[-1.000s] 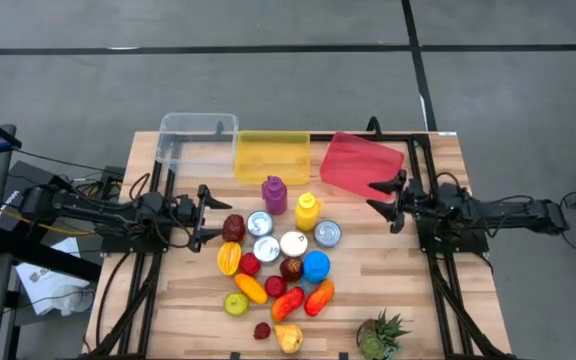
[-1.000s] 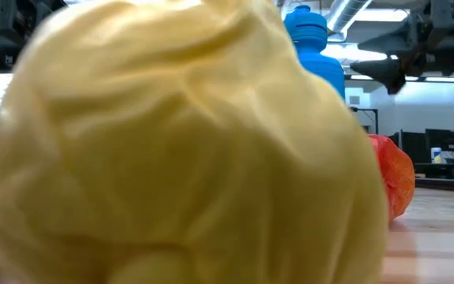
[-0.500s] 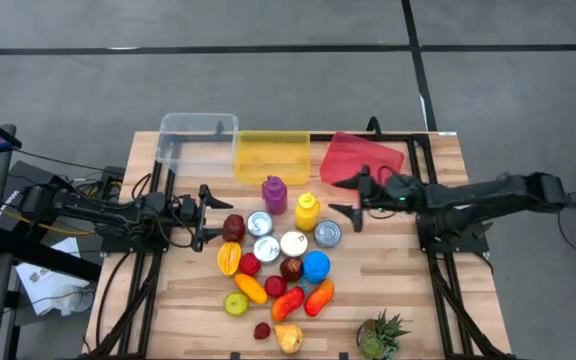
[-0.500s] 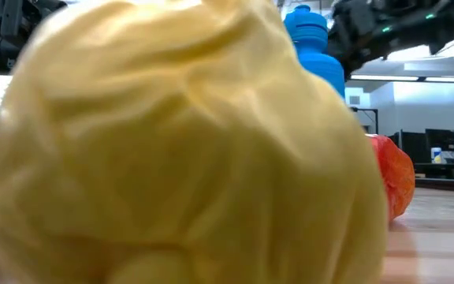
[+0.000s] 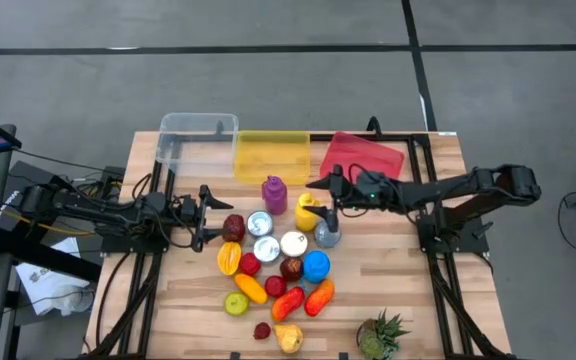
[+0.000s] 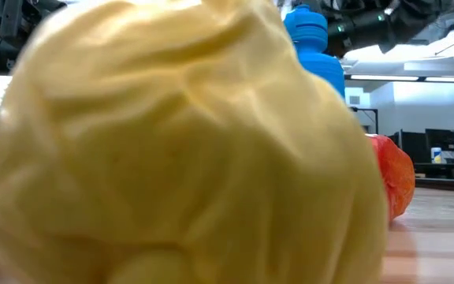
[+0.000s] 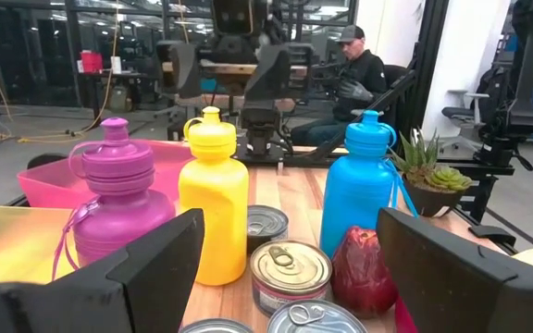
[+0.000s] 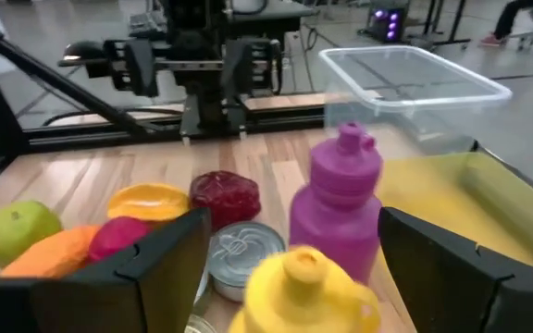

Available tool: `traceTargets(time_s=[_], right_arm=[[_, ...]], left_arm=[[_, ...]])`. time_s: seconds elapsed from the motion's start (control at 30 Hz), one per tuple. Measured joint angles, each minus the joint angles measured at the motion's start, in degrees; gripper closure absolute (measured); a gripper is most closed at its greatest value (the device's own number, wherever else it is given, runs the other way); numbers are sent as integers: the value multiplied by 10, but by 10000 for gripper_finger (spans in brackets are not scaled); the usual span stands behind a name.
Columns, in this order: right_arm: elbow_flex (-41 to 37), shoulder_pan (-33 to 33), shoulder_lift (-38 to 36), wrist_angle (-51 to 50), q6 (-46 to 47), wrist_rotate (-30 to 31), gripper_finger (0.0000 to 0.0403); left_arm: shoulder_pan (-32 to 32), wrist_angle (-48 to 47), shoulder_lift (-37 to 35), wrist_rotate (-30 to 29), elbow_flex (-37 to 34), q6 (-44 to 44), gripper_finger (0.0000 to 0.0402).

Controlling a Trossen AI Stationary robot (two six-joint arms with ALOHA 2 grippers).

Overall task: Pick & Place Food Item
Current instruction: Put the yellow water bottle into the pink bin

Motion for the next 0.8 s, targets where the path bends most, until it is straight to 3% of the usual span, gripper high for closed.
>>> traceTargets(time_s=[0.27,0.43,0.6,0.8], right_arm=[[29,12,0,-48,-6,-1,101],[27,30,0,-28,-9,43,101],[-36,57,0,104,-24,110,101],[-133,68,0,280,-10,112,101]], left_arm=[[0,0,0,0,0,0,86],[0,-1,0,1,0,0,86],[0,-1,0,2,0,-5,86],[0,1,0,2,0,-5,86]])
